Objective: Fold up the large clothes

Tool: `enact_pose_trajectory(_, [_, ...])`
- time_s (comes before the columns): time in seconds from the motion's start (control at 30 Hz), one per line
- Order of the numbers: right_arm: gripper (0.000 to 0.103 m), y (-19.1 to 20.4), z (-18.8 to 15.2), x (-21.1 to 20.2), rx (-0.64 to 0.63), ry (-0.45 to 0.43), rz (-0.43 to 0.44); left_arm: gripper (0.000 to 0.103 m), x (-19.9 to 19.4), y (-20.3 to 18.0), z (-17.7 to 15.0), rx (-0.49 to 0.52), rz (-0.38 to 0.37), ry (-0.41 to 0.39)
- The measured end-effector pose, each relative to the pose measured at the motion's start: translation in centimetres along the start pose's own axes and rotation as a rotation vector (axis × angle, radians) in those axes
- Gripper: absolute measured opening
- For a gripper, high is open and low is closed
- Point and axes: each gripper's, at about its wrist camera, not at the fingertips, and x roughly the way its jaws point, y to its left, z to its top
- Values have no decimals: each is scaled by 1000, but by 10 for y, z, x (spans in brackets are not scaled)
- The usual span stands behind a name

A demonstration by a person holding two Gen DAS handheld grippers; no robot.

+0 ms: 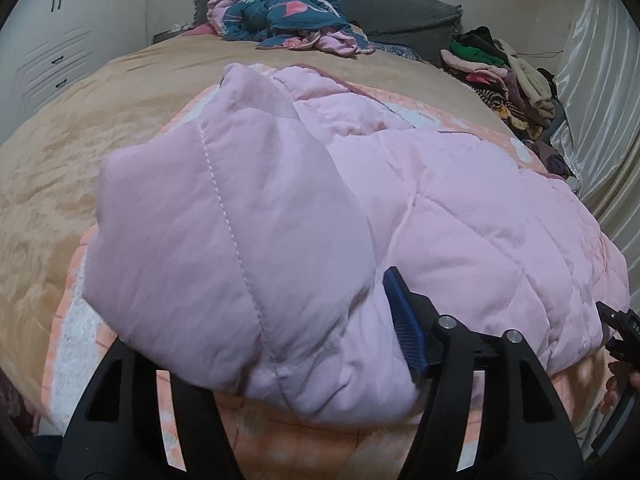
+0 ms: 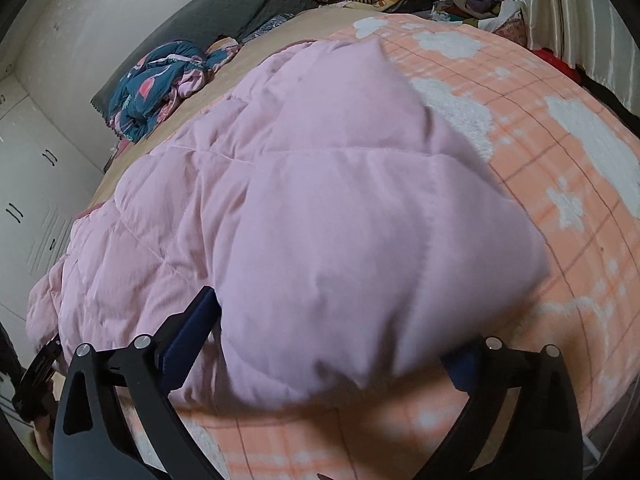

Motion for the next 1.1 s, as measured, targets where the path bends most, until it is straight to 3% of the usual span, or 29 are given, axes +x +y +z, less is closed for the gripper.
enact_pose_trajectory(0.13, [99, -6, -5, -12, -10, -2, -13, 77, -8, 4, -4, -7, 3, 17])
enact_pose_trajectory(0.5, [99, -10, -18, -56, -66, -42, -75, 94, -32, 12, -14, -1, 0, 27])
enact_pose_trajectory(0.83, [99, -12, -18, -97, -92, -123, -116, 94, -68, 9, -17, 46, 33, -26])
enact_pose_trajectory(1.1, [99, 21, -19, -133, -189, -203, -89, 94, -109, 0, -15, 70, 22, -114])
